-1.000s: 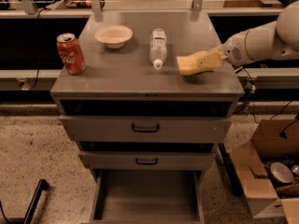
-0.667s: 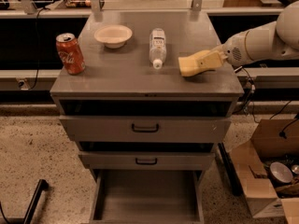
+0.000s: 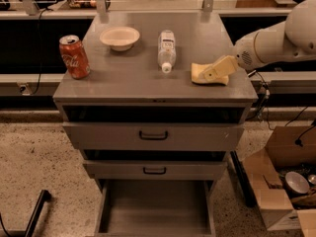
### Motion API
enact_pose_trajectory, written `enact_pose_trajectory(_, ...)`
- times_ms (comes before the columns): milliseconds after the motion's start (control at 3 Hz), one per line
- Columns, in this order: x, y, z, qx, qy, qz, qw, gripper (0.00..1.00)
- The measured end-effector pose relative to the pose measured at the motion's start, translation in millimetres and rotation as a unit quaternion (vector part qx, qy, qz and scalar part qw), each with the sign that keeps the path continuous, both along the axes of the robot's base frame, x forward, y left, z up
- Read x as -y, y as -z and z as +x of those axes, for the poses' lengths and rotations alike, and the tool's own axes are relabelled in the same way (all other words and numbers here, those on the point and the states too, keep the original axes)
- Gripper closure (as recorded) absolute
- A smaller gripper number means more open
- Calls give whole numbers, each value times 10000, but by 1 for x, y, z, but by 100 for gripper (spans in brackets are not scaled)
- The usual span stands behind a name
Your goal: Pick sponge from bottom drawer and place on counter
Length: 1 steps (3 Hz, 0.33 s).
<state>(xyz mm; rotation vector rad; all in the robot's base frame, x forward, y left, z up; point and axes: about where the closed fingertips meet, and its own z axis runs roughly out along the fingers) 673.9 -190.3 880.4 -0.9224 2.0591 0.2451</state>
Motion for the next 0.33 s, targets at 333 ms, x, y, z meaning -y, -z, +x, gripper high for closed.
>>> enact_pose_trajectory(333,10,-19,-18,623,-86,-765,9951,0)
